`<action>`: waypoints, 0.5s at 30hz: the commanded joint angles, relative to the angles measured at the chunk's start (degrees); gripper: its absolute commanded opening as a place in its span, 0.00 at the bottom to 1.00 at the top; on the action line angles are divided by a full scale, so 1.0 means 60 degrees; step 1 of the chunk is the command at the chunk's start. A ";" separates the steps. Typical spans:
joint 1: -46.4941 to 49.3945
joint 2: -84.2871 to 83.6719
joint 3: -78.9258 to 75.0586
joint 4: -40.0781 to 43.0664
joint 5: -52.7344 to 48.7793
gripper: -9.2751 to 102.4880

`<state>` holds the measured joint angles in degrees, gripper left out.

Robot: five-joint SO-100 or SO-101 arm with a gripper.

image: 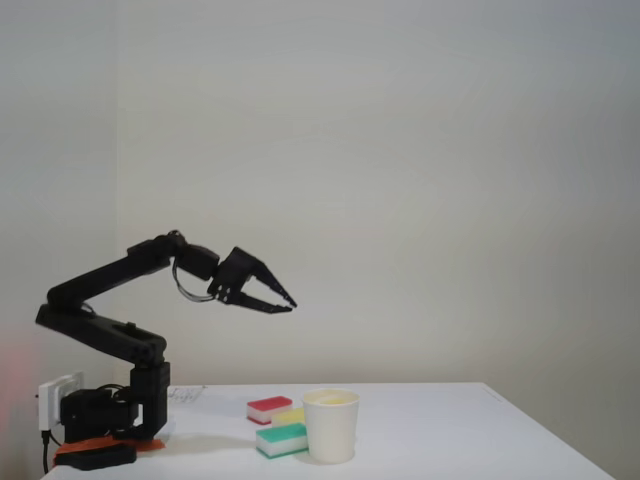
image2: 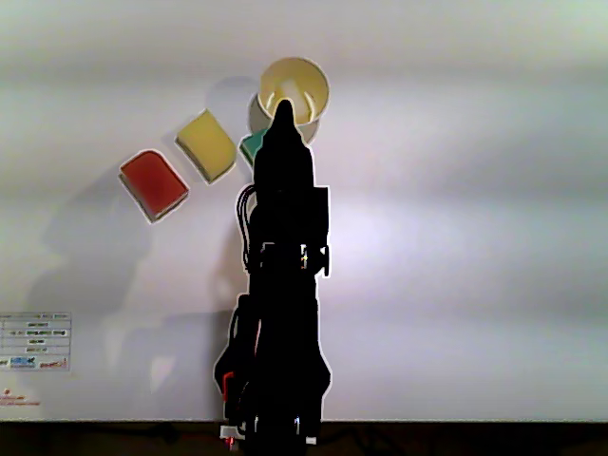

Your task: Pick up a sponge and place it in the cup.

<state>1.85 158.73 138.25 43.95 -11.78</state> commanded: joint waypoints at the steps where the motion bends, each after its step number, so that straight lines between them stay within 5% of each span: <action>1: 0.0000 0.0659 0.0513 -0.0293 -0.0059 0.08; 15: -0.0176 0.2534 0.2651 -0.1216 -0.0073 0.08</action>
<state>-0.26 172.09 153.37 37.79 -11.78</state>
